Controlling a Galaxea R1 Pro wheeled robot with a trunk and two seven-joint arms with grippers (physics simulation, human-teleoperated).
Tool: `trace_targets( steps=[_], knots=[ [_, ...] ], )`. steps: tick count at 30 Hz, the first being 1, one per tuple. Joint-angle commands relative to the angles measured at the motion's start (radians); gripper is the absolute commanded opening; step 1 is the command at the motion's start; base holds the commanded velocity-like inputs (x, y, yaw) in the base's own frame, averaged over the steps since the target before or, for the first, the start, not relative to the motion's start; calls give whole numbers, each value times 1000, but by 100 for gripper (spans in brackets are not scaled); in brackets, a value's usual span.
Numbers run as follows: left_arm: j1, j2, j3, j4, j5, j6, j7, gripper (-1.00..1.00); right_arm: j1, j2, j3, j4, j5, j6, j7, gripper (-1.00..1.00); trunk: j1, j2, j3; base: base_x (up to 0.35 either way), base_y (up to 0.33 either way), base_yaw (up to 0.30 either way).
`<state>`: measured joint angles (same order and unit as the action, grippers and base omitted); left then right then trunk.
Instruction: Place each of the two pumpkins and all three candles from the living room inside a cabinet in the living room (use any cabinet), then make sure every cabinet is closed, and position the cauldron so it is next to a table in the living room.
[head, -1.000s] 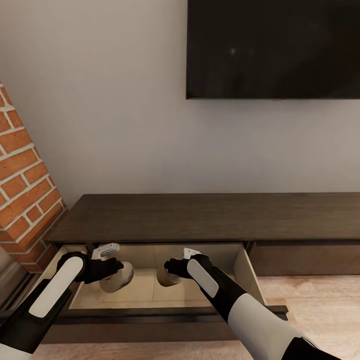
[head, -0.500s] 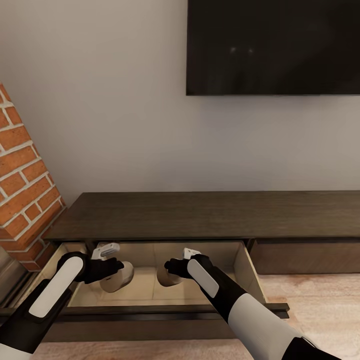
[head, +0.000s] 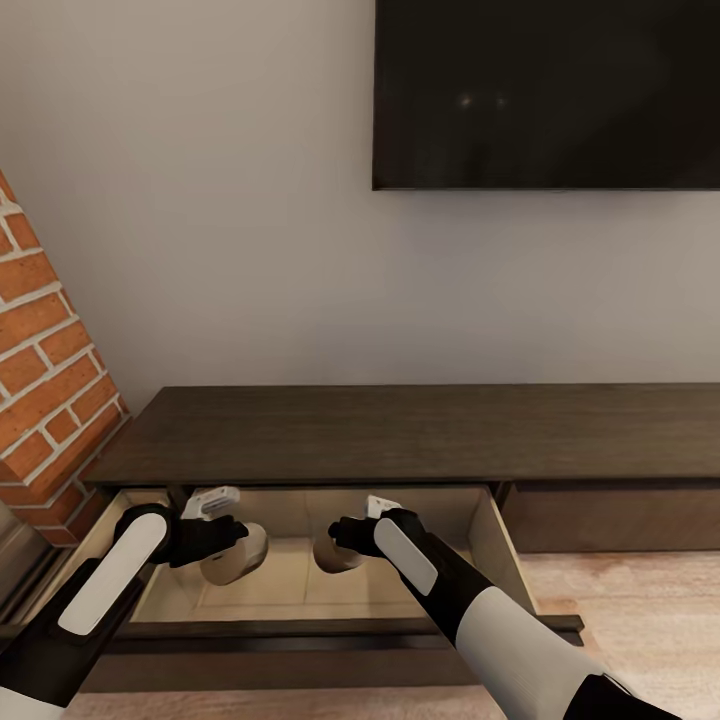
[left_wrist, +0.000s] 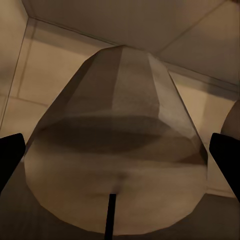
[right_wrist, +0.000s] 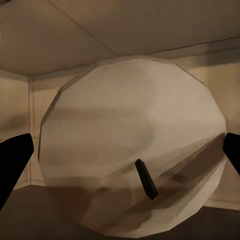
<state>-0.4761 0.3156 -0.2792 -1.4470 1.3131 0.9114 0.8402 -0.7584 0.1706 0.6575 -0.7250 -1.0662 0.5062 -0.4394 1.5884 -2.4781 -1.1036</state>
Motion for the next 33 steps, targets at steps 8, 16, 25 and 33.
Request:
trace_targets(
  steps=[8,16,25,33],
  knots=[
    [-1,1,-2,0,9,0,11,-100,-1,-1,4,-1,-9,0,-9,-100,0,0,-1,67,0,0],
    [-1,0,-2,0,9,0,11,-100,-1,-2,3,-1,-9,0,-10,-100,14,-23,-30,3,0,0],
    [-1,-1,-8,-2,9,-1,12,-100,-1,0,5,-1,-7,1,-26,-100,17,-25,-61,0,0,0],
    [-1,0,-8,-10,9,-2,13,-100,-1,1,42,-2,12,2,-38,-100,20,-26,-80,0,0,0]
  ],
)
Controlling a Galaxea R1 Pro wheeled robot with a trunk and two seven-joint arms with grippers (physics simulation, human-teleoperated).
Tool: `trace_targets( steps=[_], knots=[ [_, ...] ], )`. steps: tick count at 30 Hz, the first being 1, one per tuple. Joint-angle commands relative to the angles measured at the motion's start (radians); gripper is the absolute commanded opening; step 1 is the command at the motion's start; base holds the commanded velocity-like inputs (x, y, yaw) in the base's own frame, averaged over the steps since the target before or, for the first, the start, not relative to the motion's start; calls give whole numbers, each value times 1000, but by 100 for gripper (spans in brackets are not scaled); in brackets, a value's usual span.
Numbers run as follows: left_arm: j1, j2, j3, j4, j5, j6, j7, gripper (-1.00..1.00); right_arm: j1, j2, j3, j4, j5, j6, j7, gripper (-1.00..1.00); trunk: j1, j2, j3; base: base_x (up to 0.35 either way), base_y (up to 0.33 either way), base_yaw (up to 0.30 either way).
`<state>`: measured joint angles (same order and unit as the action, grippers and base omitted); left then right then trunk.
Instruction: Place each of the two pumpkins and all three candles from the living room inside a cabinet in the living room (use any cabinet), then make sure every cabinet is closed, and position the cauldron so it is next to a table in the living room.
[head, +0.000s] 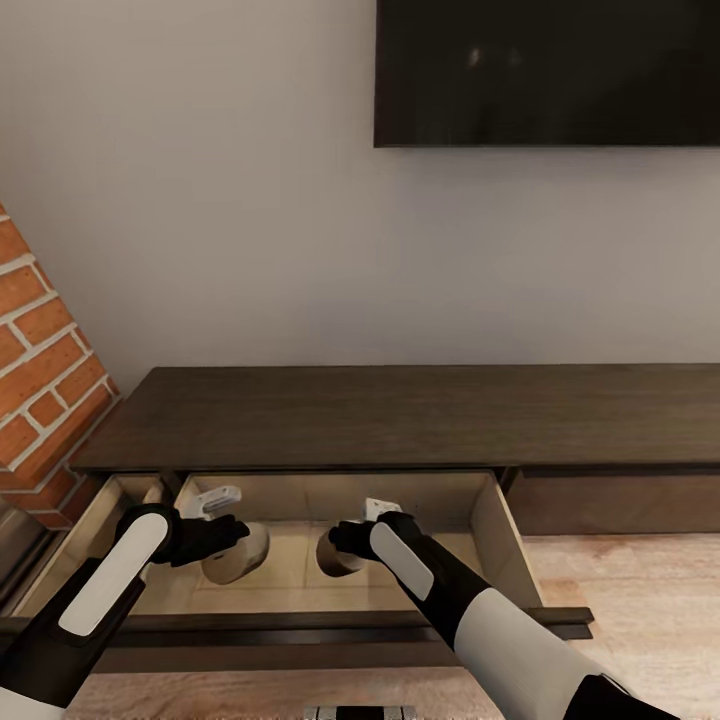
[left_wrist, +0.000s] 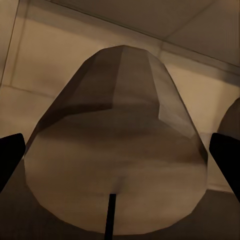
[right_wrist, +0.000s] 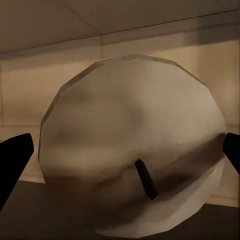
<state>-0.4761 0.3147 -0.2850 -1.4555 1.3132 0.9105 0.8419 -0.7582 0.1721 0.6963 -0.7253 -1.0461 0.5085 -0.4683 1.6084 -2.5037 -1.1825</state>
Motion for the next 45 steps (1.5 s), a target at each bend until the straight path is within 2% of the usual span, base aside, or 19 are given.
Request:
trace_targets(
  steps=[1,3,12,21,22,30,31,41,45],
  knots=[
    [-1,0,-2,-1,9,-1,11,-100,-1,0,5,-1,-8,-1,-10,-100,0,-1,-5,0,0,0],
    [-1,0,-2,-2,9,-1,11,-100,-1,0,7,-1,-7,-1,-10,-100,0,-1,-5,0,0,0],
    [-1,0,-3,-3,9,-1,11,-100,-1,0,9,-2,-6,-1,-10,-100,4,-3,-36,0,0,0],
    [-1,0,-3,-5,9,-1,11,-100,-1,0,9,-2,-5,-1,-10,-100,4,-3,-36,0,0,0],
    [-1,0,-3,-5,9,-1,11,-100,-1,0,9,-2,-6,-1,-10,100,4,-3,-36,0,0,0],
    [-1,1,-3,-5,9,-1,10,-100,-1,0,9,-2,-7,-1,-9,100,4,-3,-36,0,0,0],
    [-1,1,-3,-5,9,-1,10,100,-1,0,9,-2,-7,-1,-9,100,4,-3,-36,0,0,0],
    [-1,1,2,-5,9,-1,10,100,-1,0,9,-2,-7,-1,-9,100,4,-3,-36,0,0,0],
    [-1,1,5,-6,9,-1,10,100,-1,0,9,-2,-8,-1,-9,100,2,-2,-20,0,0,0]
  ],
)
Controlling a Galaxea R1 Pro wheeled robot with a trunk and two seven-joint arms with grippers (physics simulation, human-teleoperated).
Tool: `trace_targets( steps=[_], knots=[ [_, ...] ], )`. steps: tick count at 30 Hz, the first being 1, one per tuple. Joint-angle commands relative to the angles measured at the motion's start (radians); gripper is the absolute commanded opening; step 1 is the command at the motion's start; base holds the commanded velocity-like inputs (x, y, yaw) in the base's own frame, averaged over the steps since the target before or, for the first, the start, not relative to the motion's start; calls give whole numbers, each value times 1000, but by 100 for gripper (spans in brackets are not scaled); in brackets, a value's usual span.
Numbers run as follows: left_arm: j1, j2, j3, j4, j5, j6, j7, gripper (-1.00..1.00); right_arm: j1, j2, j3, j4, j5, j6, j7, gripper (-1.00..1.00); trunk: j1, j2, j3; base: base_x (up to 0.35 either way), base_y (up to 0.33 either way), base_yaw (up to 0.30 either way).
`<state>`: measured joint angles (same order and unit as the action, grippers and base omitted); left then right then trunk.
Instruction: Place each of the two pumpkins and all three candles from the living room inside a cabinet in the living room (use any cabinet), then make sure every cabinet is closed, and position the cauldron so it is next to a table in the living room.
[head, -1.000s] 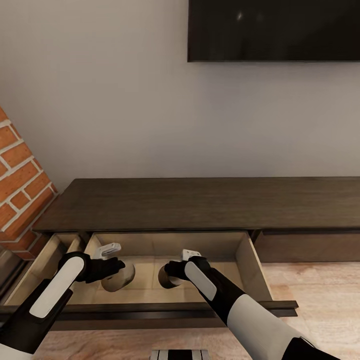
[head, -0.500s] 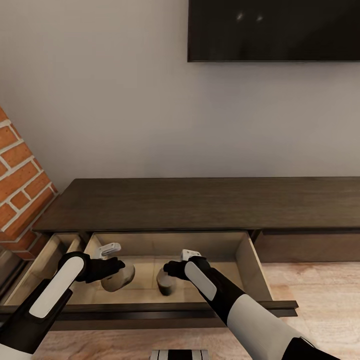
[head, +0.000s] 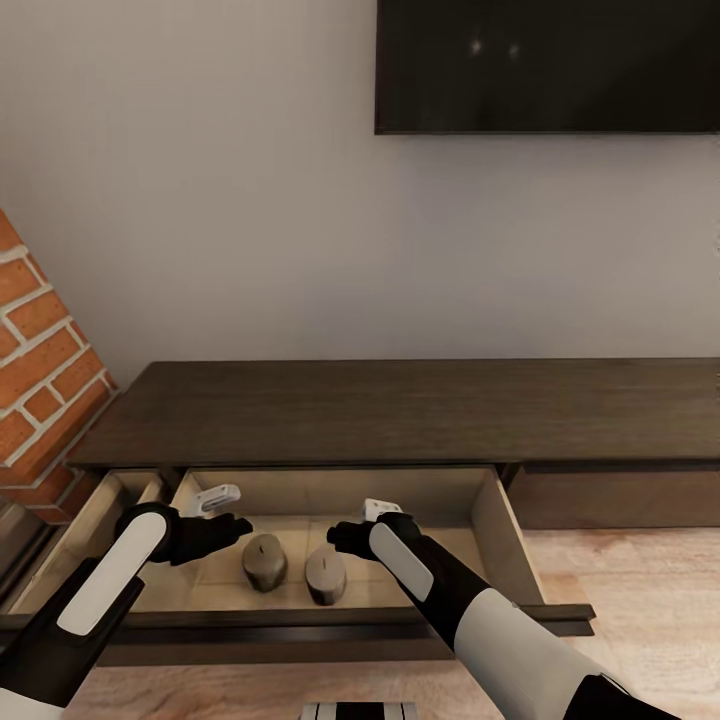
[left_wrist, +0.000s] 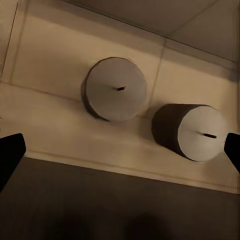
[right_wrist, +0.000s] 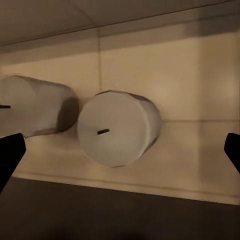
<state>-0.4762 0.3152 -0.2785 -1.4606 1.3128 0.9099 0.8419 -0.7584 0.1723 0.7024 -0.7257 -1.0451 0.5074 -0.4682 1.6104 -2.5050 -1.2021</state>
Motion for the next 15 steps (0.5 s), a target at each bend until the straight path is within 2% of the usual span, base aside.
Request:
trace_targets(
  steps=[1,11,15],
  knots=[
    [-1,1,-1,-1,10,0,11,100,-1,0,3,-1,-8,0,-9,100,-1,0,3,0,0,0],
    [-1,2,3,-2,10,0,11,100,-1,-2,2,-2,-13,-2,0,100,-5,2,42,-3,0,0],
    [-1,1,22,-2,11,1,8,100,-1,-4,1,-2,-20,-3,2,100,-7,3,57,-184,0,0]
  ],
)
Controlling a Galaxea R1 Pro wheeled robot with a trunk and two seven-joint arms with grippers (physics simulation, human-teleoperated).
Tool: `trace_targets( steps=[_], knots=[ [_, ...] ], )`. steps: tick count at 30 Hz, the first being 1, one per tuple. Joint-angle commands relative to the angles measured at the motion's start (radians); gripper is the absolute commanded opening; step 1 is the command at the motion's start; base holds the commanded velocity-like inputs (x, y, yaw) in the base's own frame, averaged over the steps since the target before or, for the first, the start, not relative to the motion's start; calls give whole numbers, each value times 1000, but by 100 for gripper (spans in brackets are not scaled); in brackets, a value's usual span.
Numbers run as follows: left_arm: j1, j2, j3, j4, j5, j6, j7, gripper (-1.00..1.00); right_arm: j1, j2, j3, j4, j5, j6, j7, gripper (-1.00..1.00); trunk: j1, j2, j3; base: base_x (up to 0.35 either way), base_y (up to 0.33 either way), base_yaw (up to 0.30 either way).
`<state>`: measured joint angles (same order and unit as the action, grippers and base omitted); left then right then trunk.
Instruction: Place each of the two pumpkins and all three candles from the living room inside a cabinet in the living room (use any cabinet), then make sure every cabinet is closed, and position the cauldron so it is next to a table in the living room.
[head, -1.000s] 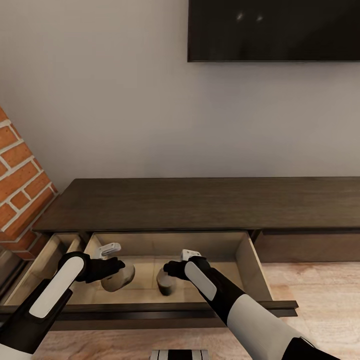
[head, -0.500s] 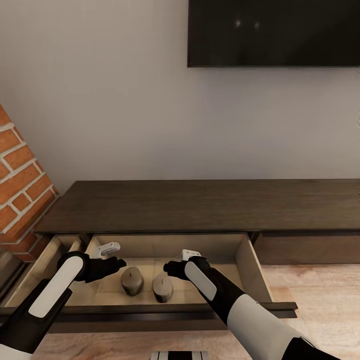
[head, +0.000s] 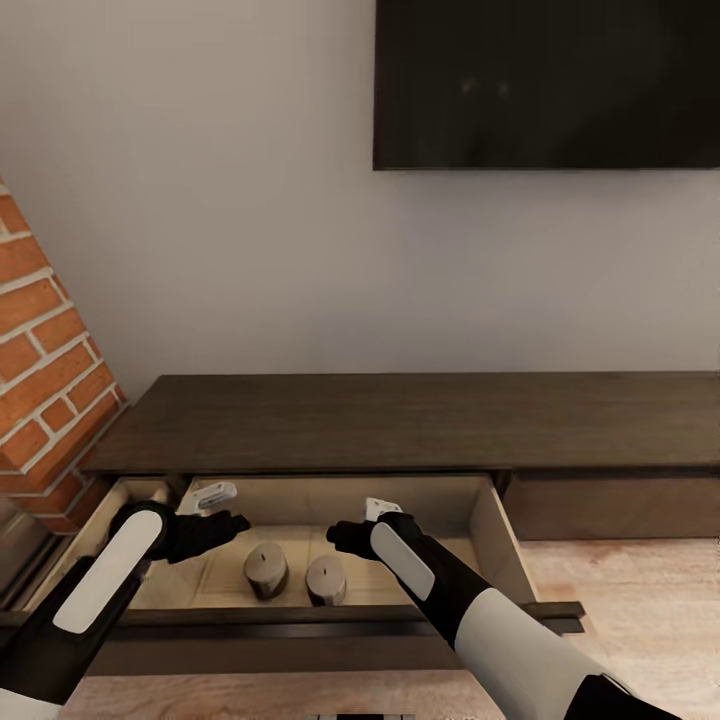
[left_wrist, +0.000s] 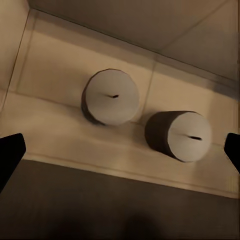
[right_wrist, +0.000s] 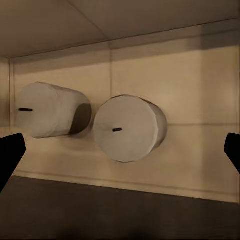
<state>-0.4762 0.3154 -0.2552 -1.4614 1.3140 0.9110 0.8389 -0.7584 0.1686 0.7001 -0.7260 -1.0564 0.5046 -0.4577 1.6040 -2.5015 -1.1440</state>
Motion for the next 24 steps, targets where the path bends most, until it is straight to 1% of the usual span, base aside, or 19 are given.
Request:
trace_targets(
  steps=[1,8,10,16,24],
  knots=[
    [-1,1,2,-1,10,0,10,100,-1,-1,3,-1,-10,1,-9,100,-1,0,3,-89,0,0],
    [-1,1,6,-11,10,0,12,100,-2,-4,2,-1,-12,2,-8,100,-4,2,30,-22,0,0],
    [-1,1,7,-14,10,0,12,100,-2,-4,1,-1,-13,2,-6,100,-12,16,36,-20,0,0],
    [-1,1,7,-16,10,1,13,100,-2,-6,0,-1,-13,2,5,100,-35,58,55,-147,39,0],
    [-1,1,7,-17,10,1,13,100,-2,-5,-1,-2,-13,2,8,100,-66,114,80,-17,5,0]
  ],
)
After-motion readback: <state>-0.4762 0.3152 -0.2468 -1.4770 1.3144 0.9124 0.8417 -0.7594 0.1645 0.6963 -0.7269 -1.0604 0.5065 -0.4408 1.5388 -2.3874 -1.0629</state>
